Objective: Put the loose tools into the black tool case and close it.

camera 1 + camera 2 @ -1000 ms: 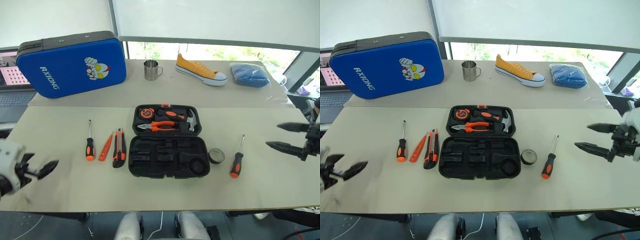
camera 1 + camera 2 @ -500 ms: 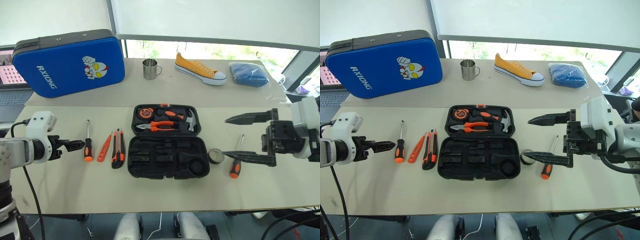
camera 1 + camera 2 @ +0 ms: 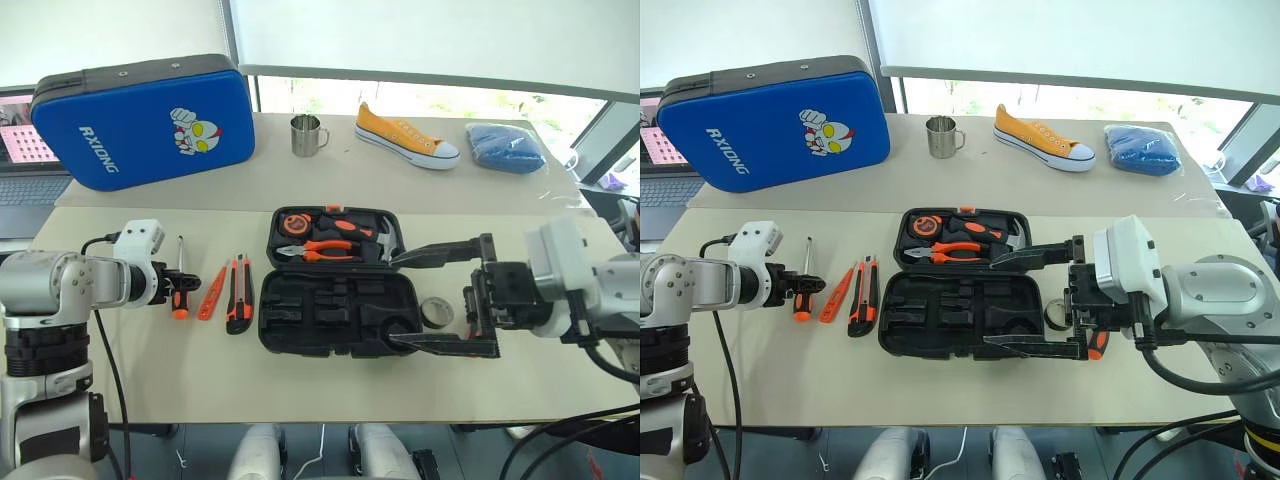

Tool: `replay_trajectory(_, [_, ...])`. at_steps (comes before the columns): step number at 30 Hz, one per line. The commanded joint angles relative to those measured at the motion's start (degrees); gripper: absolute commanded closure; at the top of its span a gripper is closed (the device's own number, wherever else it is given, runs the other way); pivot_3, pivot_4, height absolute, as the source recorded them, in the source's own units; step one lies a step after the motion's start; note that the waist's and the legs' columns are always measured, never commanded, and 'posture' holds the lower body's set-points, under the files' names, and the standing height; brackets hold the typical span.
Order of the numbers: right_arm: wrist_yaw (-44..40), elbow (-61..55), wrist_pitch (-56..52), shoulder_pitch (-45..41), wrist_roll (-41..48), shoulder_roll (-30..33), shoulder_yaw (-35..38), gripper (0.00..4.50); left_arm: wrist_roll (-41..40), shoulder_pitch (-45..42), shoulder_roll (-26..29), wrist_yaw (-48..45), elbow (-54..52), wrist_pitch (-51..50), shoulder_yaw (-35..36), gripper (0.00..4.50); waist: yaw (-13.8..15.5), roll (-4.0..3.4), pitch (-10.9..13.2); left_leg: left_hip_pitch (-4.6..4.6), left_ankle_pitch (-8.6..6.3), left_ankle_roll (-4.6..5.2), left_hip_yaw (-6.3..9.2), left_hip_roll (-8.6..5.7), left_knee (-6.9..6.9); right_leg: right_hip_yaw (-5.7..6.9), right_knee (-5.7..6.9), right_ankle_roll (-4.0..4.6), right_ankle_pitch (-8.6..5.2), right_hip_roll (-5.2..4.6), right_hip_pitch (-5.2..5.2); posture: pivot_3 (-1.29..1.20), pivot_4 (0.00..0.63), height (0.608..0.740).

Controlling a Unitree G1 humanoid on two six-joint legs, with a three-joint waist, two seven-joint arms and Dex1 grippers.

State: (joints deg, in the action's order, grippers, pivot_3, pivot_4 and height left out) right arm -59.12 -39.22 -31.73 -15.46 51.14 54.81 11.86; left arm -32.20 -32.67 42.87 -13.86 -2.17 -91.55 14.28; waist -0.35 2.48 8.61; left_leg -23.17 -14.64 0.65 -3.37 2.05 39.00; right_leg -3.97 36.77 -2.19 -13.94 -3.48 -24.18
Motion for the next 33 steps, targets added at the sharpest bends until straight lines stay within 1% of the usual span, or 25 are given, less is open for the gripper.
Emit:
replay_trajectory(1, [1.0, -0.7, -0.1, -0.4, 1.5, -0.1, 1.7, 0.00, 0.8, 0.5, -0.8, 1.1, 1.5, -1.0, 0.2, 2.67, 0.0, -0.01, 0.0, 0.00, 0.00, 0.00, 0.00, -0.01, 0.00, 0.00, 0.00, 0.00, 0.00, 0.00, 0.00, 0.00, 0.150, 0.739])
replay_trajectory(3, [1.3, -0.7, 0.1, -0.1, 1.0, -0.1, 1.5, 0.00, 1.1, 0.5, -1.2, 1.4, 1.8, -1.0, 0.6, 3.46, 0.0, -0.01, 0.0, 0.01, 0.00, 0.00, 0.01, -0.01, 0.00, 0.00, 0.01, 0.00, 0.00, 0.00, 0.01, 0.00, 0.150, 0.739])
replay_trajectory(5, [1.6, -0.7, 0.0, -0.1, 0.8, -0.1, 1.4, 0.00, 1.3, 0.6, -1.6, 1.4, 1.9, -1.0, 1.1, 4.07, 0.0, -0.04, 0.0, 0.04, 0.01, 0.00, 0.01, -0.01, 0.00, 0.00, 0.03, 0.00, 0.00, 0.00, 0.02, 0.00, 0.150, 0.739])
replay_trajectory(6, [1.9, -0.7, -0.1, -0.1, 0.9, -0.1, 1.4, 0.00, 1.6, 0.6, -1.9, 1.5, 2.0, -1.0, 1.6, 4.10, 0.0, -0.05, 0.0, 0.06, 0.01, 0.00, 0.01, -0.02, 0.00, 0.00, 0.03, 0.00, 0.00, 0.01, 0.04, 0.00, 0.150, 0.739])
replay_trajectory(9, [2.3, -0.8, -0.3, -0.1, 1.1, 0.0, 1.5, 0.00, 3.9, 0.3, -0.1, 0.8, 3.4, 2.6, 1.2, 4.10, -0.2, -0.07, 0.0, 0.09, 0.04, 0.00, 0.02, -0.02, 0.00, -0.01, 0.09, 0.00, -0.01, 0.01, 0.04, 0.00, 0.150, 0.739])
replay_trajectory(12, [2.0, -0.8, -0.3, 0.2, 1.2, 0.6, 1.7, 0.00, 7.3, 0.4, 4.8, -5.2, 3.9, 17.9, -4.4, 4.10, -0.2, -0.05, 0.0, 0.13, 0.10, 0.00, 0.03, -0.03, -0.01, -0.01, 0.18, 0.03, -0.02, 0.02, 0.04, 0.00, 0.150, 0.739])
replay_trajectory(14, [1.6, -0.6, -0.3, 0.3, 1.0, 0.8, 1.7, 0.00, 10.0, -0.8, 8.1, -12.0, 4.4, 29.9, -8.8, 4.10, -0.3, 0.03, 0.0, 0.09, 0.21, -0.08, 0.03, -0.01, -0.02, 0.01, 0.23, 0.10, -0.02, 0.05, -0.03, 0.00, 0.150, 0.739])
replay_trajectory(15, [1.7, -0.5, -0.4, 0.5, 0.9, 1.0, 1.8, 0.00, 11.6, -3.1, 9.9, -19.4, 4.0, 38.4, -12.7, 4.10, -0.3, 0.06, 0.0, 0.05, 0.23, -0.10, 0.03, 0.01, -0.02, 0.02, 0.22, 0.14, -0.01, 0.07, -0.07, 0.00, 0.150, 0.739])
replay_trajectory(16, [1.9, -0.4, -0.6, 0.8, 0.9, 1.1, 2.0, 0.00, 12.4, -5.2, 11.1, -26.3, 3.1, 44.7, -16.1, 4.10, -0.2, 0.09, 0.1, 0.01, 0.23, -0.10, 0.03, 0.00, -0.02, 0.04, 0.20, 0.14, -0.01, 0.06, -0.08, 0.00, 0.150, 0.739])
replay_trajectory(18, [2.2, -0.4, -0.8, 1.6, 0.8, 1.3, 2.5, 0.00, 13.9, -7.8, 12.1, -36.0, 2.4, 52.9, -21.0, 4.10, 1.0, 0.14, 0.1, -0.16, 0.26, -0.10, -0.13, -0.07, 0.02, 0.14, 0.09, 0.13, -0.01, 0.03, -0.08, 0.00, 0.150, 0.739])
replay_trajectory(19, [2.2, -0.5, -0.8, 1.9, 0.7, 1.4, 2.6, 0.00, 14.5, -8.4, 12.1, -38.8, 2.6, 55.5, -22.4, 4.10, 1.3, 0.13, 0.1, -0.23, 0.27, -0.09, -0.21, -0.07, 0.04, 0.22, -0.07, 0.09, 0.02, 0.00, -0.06, 0.00, 0.150, 0.739])
replay_trajectory(21, [2.2, -0.7, -0.9, 2.7, 0.3, 1.6, 2.9, 0.00, 15.5, -9.9, 11.5, -43.8, 3.3, 59.0, -24.8, 4.10, 1.5, 0.09, 0.0, -0.25, 0.19, 0.04, -0.33, -0.10, 0.07, 0.20, -0.16, 0.04, 0.03, -0.08, 0.01, 0.00, 0.150, 0.739])
replay_trajectory(25, [4.4, -3.0, -2.0, 6.7, 1.0, 1.5, 5.7, 0.00, 19.1, -17.2, 4.9, -53.7, 2.2, 62.6, -35.4, 4.10, 1.7, 0.10, 0.1, -0.48, 0.15, 0.13, -0.29, -0.09, 0.16, 0.22, -0.14, -0.04, -0.02, 0.01, -0.09, 0.00, 0.150, 0.739])
replay_trajectory(27, [5.1, -3.7, -2.2, 7.6, 1.2, 1.6, 6.4, 0.00, 20.6, -18.8, 3.1, -55.9, 2.8, 62.5, -37.6, 4.10, 1.6, 0.11, 0.1, -0.67, 0.13, 0.16, -0.23, -0.08, 0.40, 0.25, -0.12, -0.07, -0.02, 0.05, -0.15, 0.00, 0.150, 0.739])
replay_trajectory(30, [6.0, -5.3, -2.5, 11.7, -0.4, 2.0, 9.1, 0.00, 27.0, -21.9, -1.9, -56.4, 6.1, 67.1, -43.6, 4.10, 1.0, 0.10, 0.1, -0.70, 0.08, 0.25, -0.14, -0.06, 0.68, 0.21, -0.02, -0.13, -0.06, 0.11, -0.11, 0.00, 0.150, 0.739])
replay_trajectory(31, [6.2, -5.6, -2.7, 12.9, -0.1, 2.0, 10.4, 0.00, 28.2, -22.9, -3.8, -56.4, 7.5, 66.5, -45.0, 4.10, 1.0, 0.10, 0.1, -0.69, 0.07, 0.26, -0.12, -0.07, 0.71, 0.21, -0.02, -0.13, -0.06, 0.11, -0.08, 0.00, 0.150, 0.739])
replay_trajectory(33, [7.1, -6.1, -3.0, 14.2, 0.9, 1.9, 12.4, 0.00, 30.1, -24.1, -6.0, -57.2, 9.2, 65.6, -46.6, 4.10, 1.1, 0.10, 0.1, -0.69, 0.07, 0.27, -0.10, -0.09, 0.79, 0.21, 0.00, -0.18, -0.07, 0.10, -0.04, 0.00, 0.150, 0.739])
